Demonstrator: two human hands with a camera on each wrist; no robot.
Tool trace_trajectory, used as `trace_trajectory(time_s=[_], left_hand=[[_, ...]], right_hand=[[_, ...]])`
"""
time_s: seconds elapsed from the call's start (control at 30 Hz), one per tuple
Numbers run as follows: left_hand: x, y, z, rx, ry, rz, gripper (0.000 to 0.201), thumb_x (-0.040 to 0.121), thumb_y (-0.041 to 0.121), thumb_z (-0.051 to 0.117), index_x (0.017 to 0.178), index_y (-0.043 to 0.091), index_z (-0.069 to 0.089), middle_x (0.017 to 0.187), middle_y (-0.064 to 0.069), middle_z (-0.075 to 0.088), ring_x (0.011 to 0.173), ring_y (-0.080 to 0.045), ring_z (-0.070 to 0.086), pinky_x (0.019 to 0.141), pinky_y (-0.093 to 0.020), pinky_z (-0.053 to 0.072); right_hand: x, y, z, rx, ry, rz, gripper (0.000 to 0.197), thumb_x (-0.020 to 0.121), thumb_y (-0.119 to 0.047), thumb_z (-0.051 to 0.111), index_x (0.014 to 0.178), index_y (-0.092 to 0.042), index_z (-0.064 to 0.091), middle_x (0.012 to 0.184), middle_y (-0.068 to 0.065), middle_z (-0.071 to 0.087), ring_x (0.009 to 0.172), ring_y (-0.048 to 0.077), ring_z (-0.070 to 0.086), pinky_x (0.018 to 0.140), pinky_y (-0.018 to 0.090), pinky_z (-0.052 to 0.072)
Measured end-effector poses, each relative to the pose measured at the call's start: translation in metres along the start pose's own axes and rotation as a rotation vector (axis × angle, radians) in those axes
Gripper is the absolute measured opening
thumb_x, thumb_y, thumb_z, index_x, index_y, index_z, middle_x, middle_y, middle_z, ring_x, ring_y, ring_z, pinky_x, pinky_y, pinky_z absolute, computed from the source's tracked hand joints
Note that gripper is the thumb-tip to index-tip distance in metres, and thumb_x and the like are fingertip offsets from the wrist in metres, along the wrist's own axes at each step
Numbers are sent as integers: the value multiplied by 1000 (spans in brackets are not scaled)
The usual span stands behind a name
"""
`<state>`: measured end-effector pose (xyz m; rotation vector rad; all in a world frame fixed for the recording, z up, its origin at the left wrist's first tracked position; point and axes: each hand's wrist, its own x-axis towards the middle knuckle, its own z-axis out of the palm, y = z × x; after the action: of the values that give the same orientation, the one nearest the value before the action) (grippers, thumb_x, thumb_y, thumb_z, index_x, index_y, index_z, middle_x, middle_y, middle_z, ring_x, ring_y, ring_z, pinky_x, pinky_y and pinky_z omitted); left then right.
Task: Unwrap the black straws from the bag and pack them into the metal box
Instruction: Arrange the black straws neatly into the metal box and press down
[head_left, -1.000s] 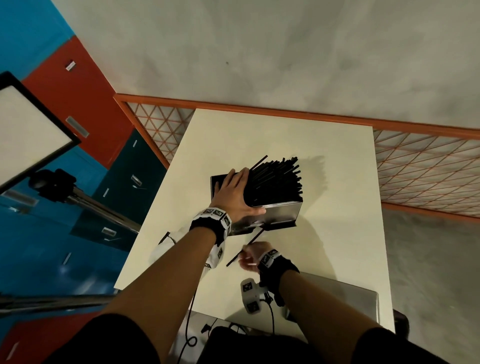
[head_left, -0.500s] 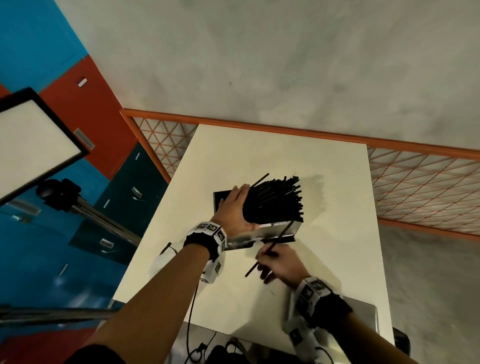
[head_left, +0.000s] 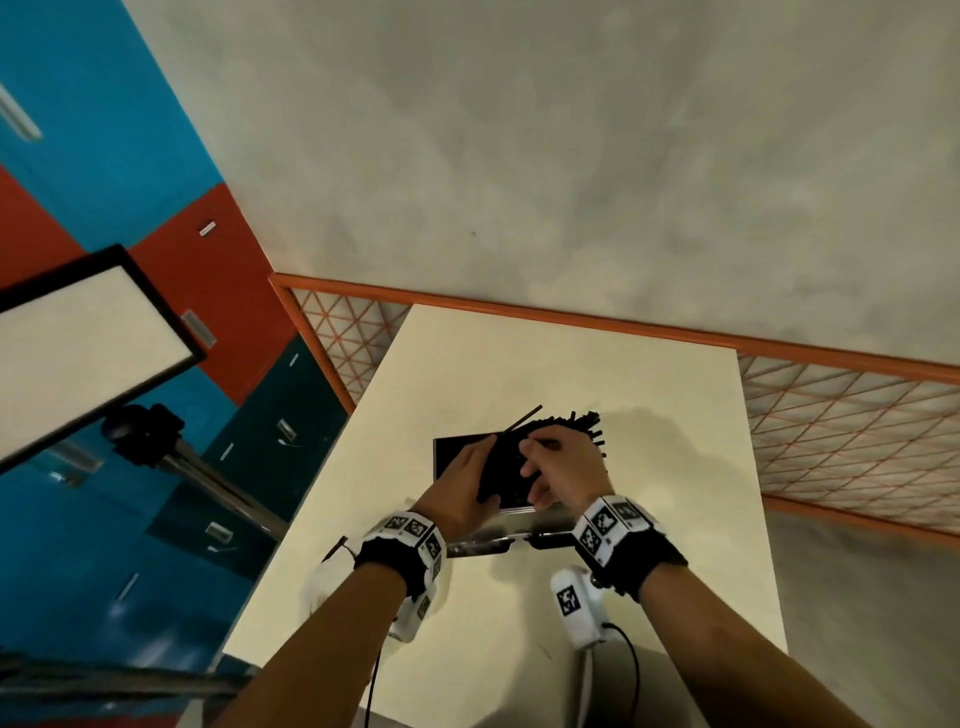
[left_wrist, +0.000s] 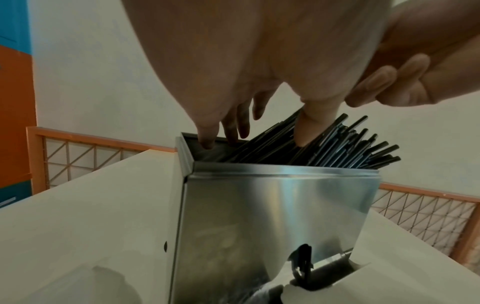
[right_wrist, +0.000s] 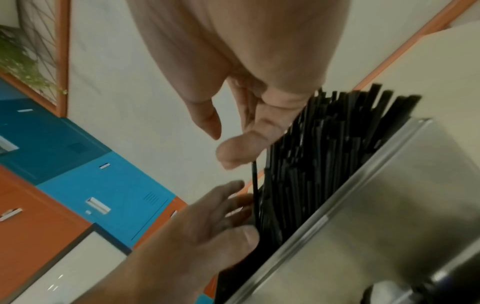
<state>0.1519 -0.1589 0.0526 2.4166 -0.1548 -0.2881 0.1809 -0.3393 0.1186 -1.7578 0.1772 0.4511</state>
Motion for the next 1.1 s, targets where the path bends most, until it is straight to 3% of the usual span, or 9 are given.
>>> trace_trajectory(time_s=[0.07,0.2,0.3,0.43,0.57,0.63,0.77,0.9,1.1], left_hand=[[0,-3,4,4,4,-28,81,91,18,66,159,17,21,157,-4,31,137,-22,46,113,-30,38],[3,-12,-1,37,-4,-82,82,89,21,69,157,19,25,153,-4,32,133,-27,48,110,-34,42],[12,-18,-10,74,-70,-104,94,82,32,77,158,17,23,156,-4,28,138,-25,42,113,-33,38],[28,-17,-16,136,-184,-117,109,75,42,81,160,19,17,160,-3,27,145,-24,31,118,-40,33],[38,-6,-11,102,-236,-131,108,77,36,82,160,21,15,160,-2,27,144,-24,34,118,-37,33],[38,-3,-3,31,-236,-134,112,74,38,83,160,23,12,162,-1,24,144,-22,34,117,-34,33],[31,-8,15,-16,-148,-156,140,53,73,80,161,25,6,164,6,16,149,-17,25,122,-41,29],[27,-10,32,-30,0,-149,136,50,69,81,159,28,12,159,4,26,145,-21,32,119,-44,34],[27,-11,34,-65,57,-142,132,52,68,84,157,31,14,156,7,32,142,-20,38,117,-44,37]], right_hand=[[3,5,-19,-20,145,-78,12,91,-21,62,103,-23,64,72,7,71,51,25,64,48,36,56],[11,32,-72,-353,440,-160,21,87,-8,56,103,-21,63,76,-3,65,74,25,64,69,36,54],[5,63,-93,-358,235,18,35,84,-3,55,114,-20,59,87,5,66,69,28,64,60,41,59],[1,89,-82,-426,-109,52,72,82,-11,68,143,-28,35,90,2,62,66,21,62,46,28,50],[11,90,-68,-586,64,-79,51,81,-18,68,130,-22,55,80,0,67,67,15,59,53,14,39],[12,86,-61,-602,123,-143,35,80,-15,67,114,-19,63,86,2,67,77,20,61,61,19,40],[9,82,-50,-673,163,-184,24,80,-11,67,104,-11,65,94,4,59,84,26,59,70,25,42],[6,77,-41,-678,121,-301,32,79,-7,68,110,-10,66,108,3,60,94,24,62,82,24,48],[14,62,-22,-664,38,-199,24,82,-16,64,105,-13,67,100,6,71,92,26,64,67,19,34]])
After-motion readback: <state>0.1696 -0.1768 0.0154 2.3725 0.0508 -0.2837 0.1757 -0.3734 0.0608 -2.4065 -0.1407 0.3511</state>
